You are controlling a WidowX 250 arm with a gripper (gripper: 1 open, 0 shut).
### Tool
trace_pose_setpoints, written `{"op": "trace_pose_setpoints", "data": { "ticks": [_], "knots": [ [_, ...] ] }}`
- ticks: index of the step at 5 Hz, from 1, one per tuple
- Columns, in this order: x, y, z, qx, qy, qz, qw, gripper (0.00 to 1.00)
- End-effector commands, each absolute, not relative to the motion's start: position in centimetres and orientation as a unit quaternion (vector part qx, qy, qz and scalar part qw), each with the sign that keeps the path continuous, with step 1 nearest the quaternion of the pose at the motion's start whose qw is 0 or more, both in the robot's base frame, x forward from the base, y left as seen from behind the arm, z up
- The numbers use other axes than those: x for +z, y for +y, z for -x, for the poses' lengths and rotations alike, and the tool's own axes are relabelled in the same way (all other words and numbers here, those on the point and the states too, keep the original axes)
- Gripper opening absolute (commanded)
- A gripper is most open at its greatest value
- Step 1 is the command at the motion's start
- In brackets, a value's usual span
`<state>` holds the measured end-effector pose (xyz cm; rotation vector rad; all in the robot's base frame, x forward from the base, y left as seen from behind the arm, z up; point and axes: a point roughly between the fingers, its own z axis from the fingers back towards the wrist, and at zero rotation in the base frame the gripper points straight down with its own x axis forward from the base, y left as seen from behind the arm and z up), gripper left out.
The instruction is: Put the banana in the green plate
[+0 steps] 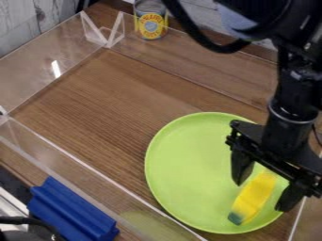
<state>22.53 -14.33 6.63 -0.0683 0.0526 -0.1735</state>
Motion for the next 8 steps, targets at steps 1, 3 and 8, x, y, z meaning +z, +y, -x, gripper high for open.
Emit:
{"op": "trace_pose_setpoints", "data": {
  "ticks": [1, 3, 8],
  "knots": [
    [7.4, -14.66, -22.6, -0.096, 0.012, 0.042, 0.994, 1.0],
    [7.49, -14.49, -22.61, -0.104, 0.01, 0.047, 0.993, 1.0],
    [8.25, -13.93, -22.64, -0.12, 0.0, 0.055, 0.991, 1.0]
  ]
}}
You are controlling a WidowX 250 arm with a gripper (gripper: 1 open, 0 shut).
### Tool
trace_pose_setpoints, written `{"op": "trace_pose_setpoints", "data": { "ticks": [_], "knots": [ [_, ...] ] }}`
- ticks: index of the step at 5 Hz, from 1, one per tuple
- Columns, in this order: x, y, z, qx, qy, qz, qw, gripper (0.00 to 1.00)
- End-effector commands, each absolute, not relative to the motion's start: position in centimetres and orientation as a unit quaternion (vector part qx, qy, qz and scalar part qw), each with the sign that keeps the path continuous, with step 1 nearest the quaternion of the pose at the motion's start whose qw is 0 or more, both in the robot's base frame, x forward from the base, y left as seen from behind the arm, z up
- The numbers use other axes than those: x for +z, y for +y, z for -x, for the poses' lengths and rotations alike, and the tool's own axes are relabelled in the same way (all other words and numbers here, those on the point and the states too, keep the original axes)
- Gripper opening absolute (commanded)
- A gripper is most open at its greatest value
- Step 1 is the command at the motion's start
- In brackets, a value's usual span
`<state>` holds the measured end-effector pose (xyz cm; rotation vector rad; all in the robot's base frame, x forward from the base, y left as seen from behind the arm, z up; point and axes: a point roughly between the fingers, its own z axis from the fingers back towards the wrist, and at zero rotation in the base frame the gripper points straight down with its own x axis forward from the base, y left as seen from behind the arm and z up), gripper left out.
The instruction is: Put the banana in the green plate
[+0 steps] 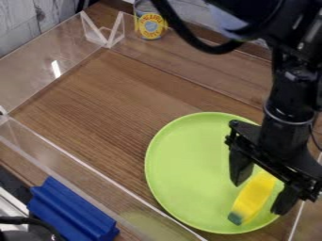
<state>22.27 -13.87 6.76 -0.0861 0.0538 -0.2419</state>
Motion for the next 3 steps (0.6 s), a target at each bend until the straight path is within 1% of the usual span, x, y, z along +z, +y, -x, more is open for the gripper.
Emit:
{"op": "trace_pose_setpoints", "data": {
  "ticks": [1, 3],
  "knots": [
    [8.2, -13.9, -22.7, -0.123, -0.001, 0.056, 0.991, 1.0],
    [7.0, -13.9, -23.0, -0.133, 0.0, 0.053, 0.99, 1.0]
  ]
}}
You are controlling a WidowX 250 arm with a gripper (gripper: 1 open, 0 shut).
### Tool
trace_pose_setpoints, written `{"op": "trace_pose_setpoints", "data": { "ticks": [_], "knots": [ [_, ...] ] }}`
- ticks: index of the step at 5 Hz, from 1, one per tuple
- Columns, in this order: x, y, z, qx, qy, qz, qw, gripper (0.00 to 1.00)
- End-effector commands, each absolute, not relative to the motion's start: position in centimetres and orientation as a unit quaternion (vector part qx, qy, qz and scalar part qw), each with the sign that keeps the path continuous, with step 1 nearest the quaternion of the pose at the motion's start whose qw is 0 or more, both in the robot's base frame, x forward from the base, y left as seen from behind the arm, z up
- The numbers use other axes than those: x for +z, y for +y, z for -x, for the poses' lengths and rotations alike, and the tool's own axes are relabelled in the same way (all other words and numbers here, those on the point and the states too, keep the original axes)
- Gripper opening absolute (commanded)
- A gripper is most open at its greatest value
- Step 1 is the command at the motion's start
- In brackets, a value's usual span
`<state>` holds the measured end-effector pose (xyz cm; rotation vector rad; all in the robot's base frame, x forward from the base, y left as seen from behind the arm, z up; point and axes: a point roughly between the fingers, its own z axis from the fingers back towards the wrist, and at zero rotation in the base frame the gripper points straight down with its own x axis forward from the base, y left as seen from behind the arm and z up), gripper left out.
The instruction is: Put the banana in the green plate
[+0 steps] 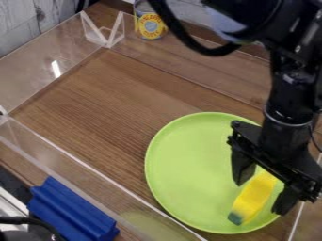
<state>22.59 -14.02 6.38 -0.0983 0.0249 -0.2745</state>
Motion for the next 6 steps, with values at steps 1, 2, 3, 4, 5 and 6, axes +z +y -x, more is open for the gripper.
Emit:
{"op": "trace_pose_setpoints", "data": {
  "ticks": [1, 2, 3, 4, 5, 6],
  "knots": [
    [6.4, -13.9, -23.1, -0.137, 0.001, 0.051, 0.989, 1.0],
    [5.7, -14.0, -23.2, -0.142, 0.002, 0.049, 0.989, 1.0],
    [5.0, -14.0, -23.4, -0.145, 0.003, 0.048, 0.988, 1.0],
    [4.6, -14.1, -23.5, -0.147, 0.003, 0.047, 0.988, 1.0],
    [4.1, -14.2, -23.6, -0.151, 0.003, 0.047, 0.987, 1.0],
    [3.6, -14.3, -23.7, -0.155, 0.003, 0.046, 0.987, 1.0]
  ]
}}
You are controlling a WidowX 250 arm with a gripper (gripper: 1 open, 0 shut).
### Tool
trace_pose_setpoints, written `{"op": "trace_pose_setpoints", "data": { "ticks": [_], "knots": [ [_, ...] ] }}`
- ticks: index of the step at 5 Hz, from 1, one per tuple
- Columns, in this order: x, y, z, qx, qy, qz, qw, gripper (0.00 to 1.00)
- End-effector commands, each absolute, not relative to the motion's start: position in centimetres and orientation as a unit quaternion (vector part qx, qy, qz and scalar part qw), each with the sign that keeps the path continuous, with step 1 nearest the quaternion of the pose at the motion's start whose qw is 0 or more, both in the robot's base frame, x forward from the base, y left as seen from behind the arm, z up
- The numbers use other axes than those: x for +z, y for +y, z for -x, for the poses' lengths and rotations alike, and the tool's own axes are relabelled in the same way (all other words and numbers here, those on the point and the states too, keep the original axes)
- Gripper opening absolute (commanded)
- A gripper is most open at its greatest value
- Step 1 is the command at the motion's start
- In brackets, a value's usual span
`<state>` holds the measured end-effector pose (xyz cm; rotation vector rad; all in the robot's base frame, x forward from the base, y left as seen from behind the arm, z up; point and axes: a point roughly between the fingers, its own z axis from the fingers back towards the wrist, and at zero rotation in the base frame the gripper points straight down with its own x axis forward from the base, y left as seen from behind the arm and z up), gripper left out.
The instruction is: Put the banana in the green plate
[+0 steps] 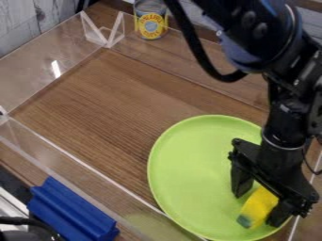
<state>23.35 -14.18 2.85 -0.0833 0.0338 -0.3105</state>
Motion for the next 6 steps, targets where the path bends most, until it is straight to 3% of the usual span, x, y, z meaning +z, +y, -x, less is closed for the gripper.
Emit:
{"op": "trace_pose_setpoints", "data": {
  "ticks": [1, 4, 6],
  "knots": [
    [3.2, -14.4, -23.8, -0.159, 0.002, 0.045, 0.986, 0.0],
    [5.4, -14.0, -24.0, -0.163, 0.0, 0.042, 0.986, 0.0],
    [8.5, -13.2, -24.6, -0.154, -0.02, 0.036, 0.987, 0.0]
  ]
}}
